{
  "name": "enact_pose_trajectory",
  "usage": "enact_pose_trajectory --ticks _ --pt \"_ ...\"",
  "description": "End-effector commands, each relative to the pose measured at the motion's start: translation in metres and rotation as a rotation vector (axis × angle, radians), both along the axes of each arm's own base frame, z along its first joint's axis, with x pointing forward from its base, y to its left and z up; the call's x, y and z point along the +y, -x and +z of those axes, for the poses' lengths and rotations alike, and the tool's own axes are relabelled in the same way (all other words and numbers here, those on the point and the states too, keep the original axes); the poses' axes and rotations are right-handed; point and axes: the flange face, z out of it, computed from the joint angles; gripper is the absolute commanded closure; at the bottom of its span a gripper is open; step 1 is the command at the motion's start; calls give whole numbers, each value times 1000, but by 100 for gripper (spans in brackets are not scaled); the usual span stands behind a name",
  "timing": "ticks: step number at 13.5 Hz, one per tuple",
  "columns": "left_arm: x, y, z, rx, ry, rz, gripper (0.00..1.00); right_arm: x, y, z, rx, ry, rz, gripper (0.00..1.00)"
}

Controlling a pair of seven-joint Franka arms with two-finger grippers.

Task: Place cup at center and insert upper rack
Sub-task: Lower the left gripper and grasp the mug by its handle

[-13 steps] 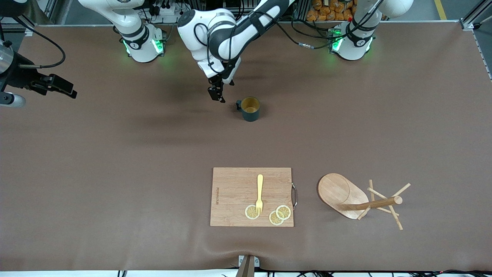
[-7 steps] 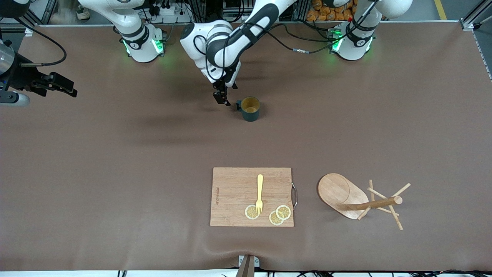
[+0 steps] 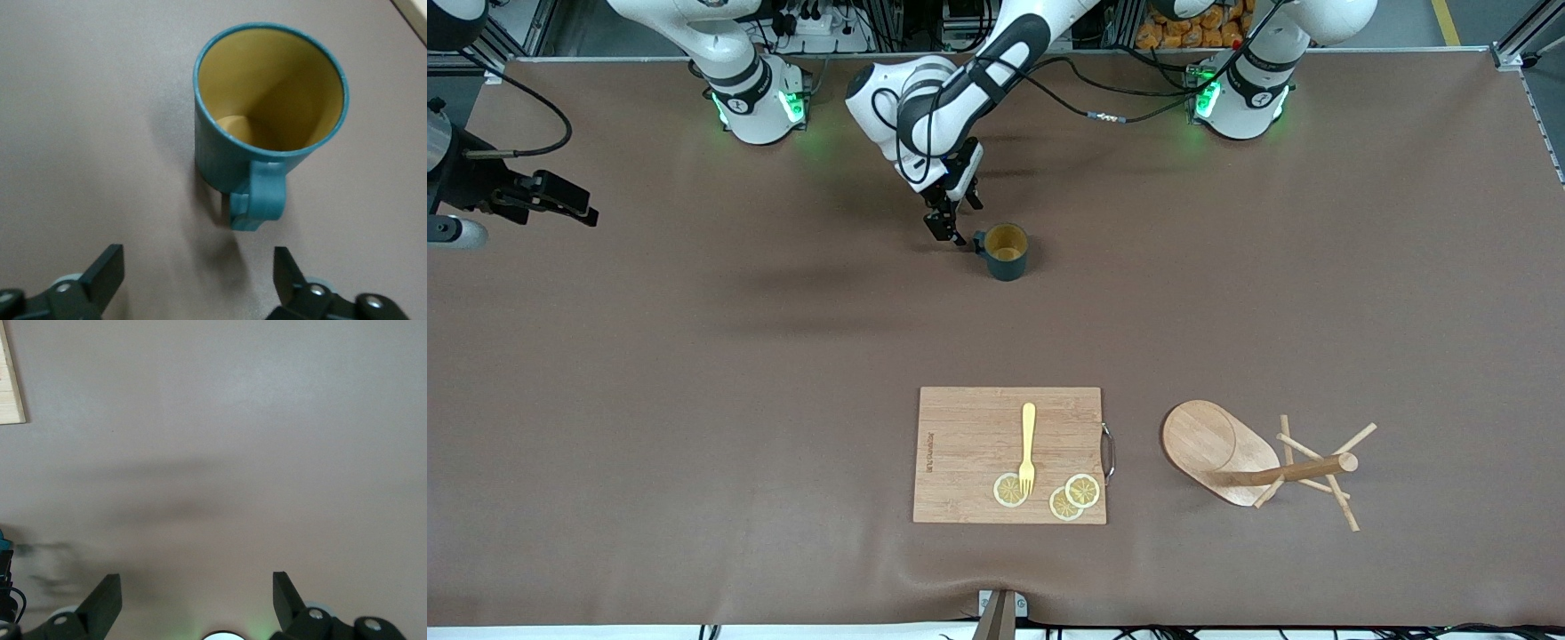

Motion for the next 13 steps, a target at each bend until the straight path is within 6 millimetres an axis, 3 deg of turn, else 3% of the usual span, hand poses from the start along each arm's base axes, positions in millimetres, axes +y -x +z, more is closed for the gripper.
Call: enact_pose_trajectory --ticks 1,3,8,11,13 --pt "1 -16 5 -46 -14 27 5 -10 4 1 -10 -23 19 0" --pt "4 -21 3 -51 -17 32 11 -19 5 1 -15 -53 15 0" --pt "7 -28 -3 -53 -14 63 25 -15 5 3 -21 -49 25 0" --pt "12 -37 -2 -36 -2 117 60 -15 5 4 -22 -47 26 0" --pt "12 -38 -1 -37 1 117 71 -14 5 5 -23 -47 28 0"
